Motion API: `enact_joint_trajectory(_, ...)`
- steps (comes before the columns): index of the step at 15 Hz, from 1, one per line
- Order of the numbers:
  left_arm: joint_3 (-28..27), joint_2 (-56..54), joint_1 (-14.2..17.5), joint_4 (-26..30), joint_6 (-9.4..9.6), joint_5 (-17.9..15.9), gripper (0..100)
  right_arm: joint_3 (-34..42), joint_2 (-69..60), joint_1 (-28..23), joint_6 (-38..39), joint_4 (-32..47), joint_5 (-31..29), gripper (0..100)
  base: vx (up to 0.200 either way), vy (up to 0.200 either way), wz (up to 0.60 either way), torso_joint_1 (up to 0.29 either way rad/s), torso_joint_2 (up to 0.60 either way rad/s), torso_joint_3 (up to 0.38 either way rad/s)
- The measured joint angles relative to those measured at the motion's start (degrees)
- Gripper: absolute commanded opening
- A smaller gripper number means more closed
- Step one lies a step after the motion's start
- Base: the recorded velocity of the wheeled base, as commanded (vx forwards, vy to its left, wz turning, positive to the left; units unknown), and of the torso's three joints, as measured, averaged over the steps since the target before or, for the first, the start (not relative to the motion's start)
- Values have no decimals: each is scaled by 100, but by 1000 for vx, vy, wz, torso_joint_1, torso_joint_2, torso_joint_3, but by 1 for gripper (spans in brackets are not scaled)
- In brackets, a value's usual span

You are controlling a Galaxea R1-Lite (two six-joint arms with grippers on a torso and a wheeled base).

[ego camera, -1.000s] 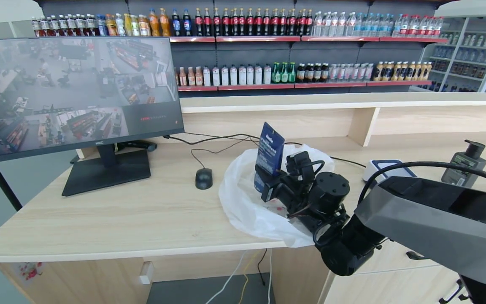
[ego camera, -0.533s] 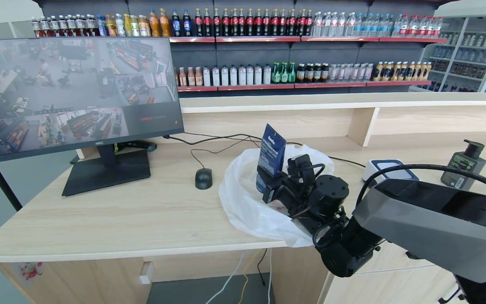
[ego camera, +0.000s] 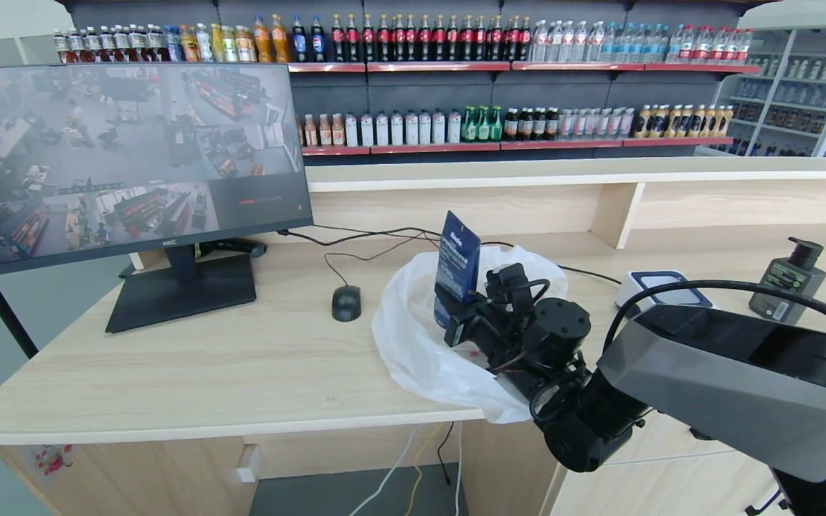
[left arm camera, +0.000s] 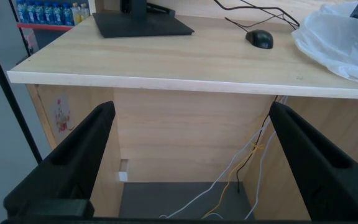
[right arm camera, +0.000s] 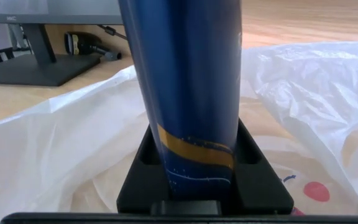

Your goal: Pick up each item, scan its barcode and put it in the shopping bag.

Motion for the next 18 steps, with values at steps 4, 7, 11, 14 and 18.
enact_joint_trajectory(4, 0, 0, 0, -1, 0, 2, 100, 5, 10, 46, 21, 0, -11, 0, 0, 0, 0, 0, 0, 0)
enact_joint_trajectory(7, 0, 0, 5, 0, 0, 0, 100, 5, 35, 71, 32, -1, -13, 0, 0, 0, 0, 0, 0, 0)
enact_joint_trajectory(11, 0, 0, -2, -1, 0, 0, 100, 11, 68, 60, 57, 27, -5, 100, 0, 0, 0, 0, 0, 0)
enact_joint_trajectory(14, 0, 0, -5, -1, 0, 0, 100, 9, 112, 63, 82, 57, -5, 100, 0, 0, 0, 0, 0, 0)
enact_joint_trajectory(18, 0, 0, -5, 0, 0, 0, 100, 18, 118, 60, 108, 22, -9, 100, 0, 0, 0, 0, 0, 0)
